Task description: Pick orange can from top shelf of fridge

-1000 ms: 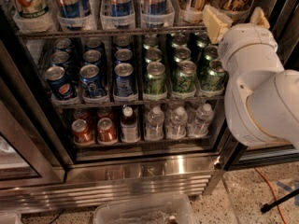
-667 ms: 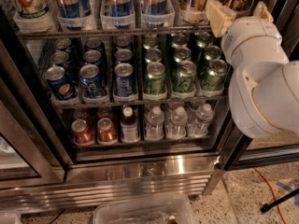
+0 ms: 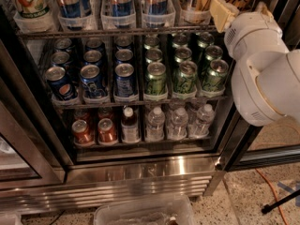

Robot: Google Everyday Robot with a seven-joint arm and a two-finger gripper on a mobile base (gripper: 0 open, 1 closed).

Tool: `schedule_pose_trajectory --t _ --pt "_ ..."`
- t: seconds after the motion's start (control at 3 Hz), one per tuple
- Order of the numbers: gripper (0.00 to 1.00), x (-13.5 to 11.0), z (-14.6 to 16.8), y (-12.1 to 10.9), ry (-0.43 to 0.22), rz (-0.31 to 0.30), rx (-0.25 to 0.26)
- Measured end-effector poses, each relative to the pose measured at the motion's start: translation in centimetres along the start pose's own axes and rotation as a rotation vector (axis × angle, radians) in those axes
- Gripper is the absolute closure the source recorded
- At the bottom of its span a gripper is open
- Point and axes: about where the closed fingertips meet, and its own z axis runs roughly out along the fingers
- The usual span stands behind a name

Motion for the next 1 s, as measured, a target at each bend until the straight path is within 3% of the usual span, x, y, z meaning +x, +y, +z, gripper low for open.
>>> schedule_pose_trajectory --t 1.0 --pt "0.23 -0.2 3.4 -1.0 -0.014 0.013 0.013"
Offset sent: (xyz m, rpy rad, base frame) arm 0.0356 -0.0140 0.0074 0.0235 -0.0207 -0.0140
